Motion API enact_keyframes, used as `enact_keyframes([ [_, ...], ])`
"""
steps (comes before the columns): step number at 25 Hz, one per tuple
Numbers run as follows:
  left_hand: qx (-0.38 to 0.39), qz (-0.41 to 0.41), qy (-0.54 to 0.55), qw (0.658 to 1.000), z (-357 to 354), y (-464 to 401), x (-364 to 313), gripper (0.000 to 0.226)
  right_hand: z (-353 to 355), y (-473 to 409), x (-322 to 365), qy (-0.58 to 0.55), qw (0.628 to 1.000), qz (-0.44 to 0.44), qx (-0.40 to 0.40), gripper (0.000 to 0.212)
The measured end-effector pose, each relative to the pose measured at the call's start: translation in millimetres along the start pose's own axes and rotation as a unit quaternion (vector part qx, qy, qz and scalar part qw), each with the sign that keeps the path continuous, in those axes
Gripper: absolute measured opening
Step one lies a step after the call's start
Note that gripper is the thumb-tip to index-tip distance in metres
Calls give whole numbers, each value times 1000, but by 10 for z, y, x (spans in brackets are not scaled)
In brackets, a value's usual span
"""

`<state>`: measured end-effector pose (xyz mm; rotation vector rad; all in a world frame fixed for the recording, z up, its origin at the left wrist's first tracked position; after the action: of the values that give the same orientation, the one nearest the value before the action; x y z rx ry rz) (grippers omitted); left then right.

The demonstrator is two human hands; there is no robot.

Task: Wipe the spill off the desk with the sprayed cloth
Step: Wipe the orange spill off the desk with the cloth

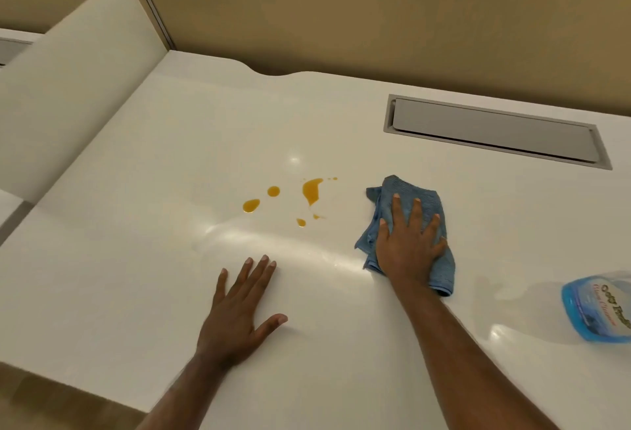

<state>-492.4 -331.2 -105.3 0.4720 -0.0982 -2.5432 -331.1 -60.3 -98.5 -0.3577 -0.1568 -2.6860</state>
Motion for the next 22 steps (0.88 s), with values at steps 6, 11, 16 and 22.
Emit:
enact_keyframes([
  [6, 6, -8, 22, 1000, 36, -3, 19, 78, -364, 246, 1268, 19, 980, 195, 40, 59],
  [11, -5, -30, 57, 998, 192, 10, 431, 74, -434, 292, 1075, 52, 990, 132, 10, 64],
  [16, -32, 8, 68, 997, 470, -247, 1128, 79, -220, -280, 735, 17, 999, -33, -31, 62],
  [22, -27, -33, 64, 997, 453, -378, 1255, 79, -208, -1088, 1006, -28, 994, -102, -36, 62],
])
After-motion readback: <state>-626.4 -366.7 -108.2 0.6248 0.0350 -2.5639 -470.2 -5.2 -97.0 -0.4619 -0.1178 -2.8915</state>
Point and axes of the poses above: each hand's wrist, its own y-axis away from the middle knuckle, its own z-axis out of the back of the hand, x = y × z, the point moved 3 cm from there along -y, towards the middle knuckle, and after that the axes turned 8 degrees about z, right-handed, at the moved point
